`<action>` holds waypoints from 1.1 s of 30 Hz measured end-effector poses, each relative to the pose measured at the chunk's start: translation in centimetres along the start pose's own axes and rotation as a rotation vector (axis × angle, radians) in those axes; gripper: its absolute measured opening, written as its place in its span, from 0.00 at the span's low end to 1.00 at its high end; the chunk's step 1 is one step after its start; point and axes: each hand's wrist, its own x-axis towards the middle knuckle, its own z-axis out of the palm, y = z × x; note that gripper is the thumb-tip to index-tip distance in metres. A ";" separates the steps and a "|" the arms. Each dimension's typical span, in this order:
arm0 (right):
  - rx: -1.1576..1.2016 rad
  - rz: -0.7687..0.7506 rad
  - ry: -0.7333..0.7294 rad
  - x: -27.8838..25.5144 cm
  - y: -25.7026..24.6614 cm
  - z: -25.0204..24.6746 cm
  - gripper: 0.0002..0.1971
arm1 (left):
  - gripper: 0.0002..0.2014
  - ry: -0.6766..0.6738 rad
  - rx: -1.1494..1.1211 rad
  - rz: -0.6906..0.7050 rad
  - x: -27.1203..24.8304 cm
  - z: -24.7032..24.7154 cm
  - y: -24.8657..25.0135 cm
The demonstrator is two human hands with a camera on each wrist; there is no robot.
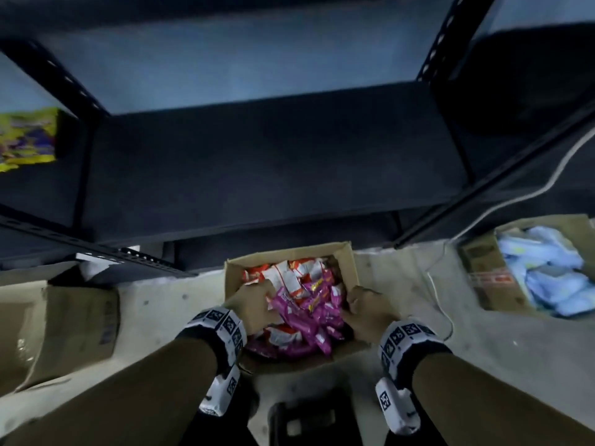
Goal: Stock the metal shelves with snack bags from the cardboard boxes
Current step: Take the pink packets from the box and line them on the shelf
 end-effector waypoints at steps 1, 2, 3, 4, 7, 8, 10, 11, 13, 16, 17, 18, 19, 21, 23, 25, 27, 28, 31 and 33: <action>0.004 0.032 -0.019 0.9 0.8 1.3 0.14 | 0.24 -0.002 -0.003 -0.027 1.0 1.3 -0.7; 0.014 0.070 -0.034 2.3 1.9 3.1 0.19 | 0.28 -0.004 0.007 -0.053 3.0 3.6 -2.0; 0.031 0.104 -0.044 3.8 2.9 5.0 0.23 | 0.31 0.002 -0.007 -0.066 4.6 5.5 -2.8; 0.059 0.125 -0.052 5.4 4.0 6.8 0.27 | 0.35 0.008 -0.022 -0.074 6.0 7.2 -3.4; 0.203 0.215 -0.051 10.6 6.6 11.8 0.33 | 0.36 0.052 -0.165 -0.202 10.7 11.4 -5.6; 0.249 0.255 -0.049 12.5 7.3 13.3 0.36 | 0.35 0.059 -0.189 -0.248 12.3 12.9 -6.7; 0.308 0.326 -0.028 16.1 8.5 16.0 0.41 | 0.34 0.062 -0.174 -0.294 15.3 15.2 -8.2; 0.311 0.357 -0.026 17.9 9.0 17.2 0.41 | 0.33 0.081 -0.159 -0.294 17.1 16.5 -9.4; 0.305 0.409 -0.019 21.2 10.0 19.6 0.41 | 0.29 0.108 -0.151 -0.307 20.1 18.4 -10.9; 0.332 0.447 0.048 24.8 11.2 22.5 0.41 | 0.32 0.139 -0.086 -0.329 23.8 20.6 -12.3; 0.346 0.452 0.065 25.6 11.5 23.1 0.41 | 0.34 0.135 -0.052 -0.335 24.8 21.2 -12.7; 0.359 0.466 0.067 26.3 11.9 23.6 0.40 | 0.33 0.124 -0.022 -0.343 25.7 21.8 -13.1; 0.373 0.480 0.065 26.9 12.2 24.0 0.40 | 0.33 0.111 0.010 -0.343 26.5 22.3 -13.4; 0.415 0.474 0.070 27.7 12.9 24.3 0.39 | 0.31 0.097 0.061 -0.338 27.5 22.6 -13.8; 0.463 0.460 0.071 27.9 13.3 24.1 0.38 | 0.30 0.078 0.060 -0.346 28.0 22.6 -14.1; 0.505 0.469 0.062 27.9 13.5 24.0 0.36 | 0.29 0.058 0.026 -0.408 28.1 22.5 -14.2; 0.489 0.464 0.068 27.8 13.6 23.9 0.32 | 0.25 0.050 -0.027 -0.432 28.0 22.2 -13.9; 0.465 0.455 0.071 27.6 13.6 23.9 0.29 | 0.20 0.044 -0.055 -0.421 27.8 22.0 -13.7; 0.414 0.416 0.060 26.2 13.1 22.8 0.25 | 0.12 0.023 -0.073 -0.371 26.8 21.0 -12.5; 0.405 0.384 0.051 24.7 12.5 21.8 0.23 | 0.10 0.038 -0.088 -0.366 25.5 20.0 -11.7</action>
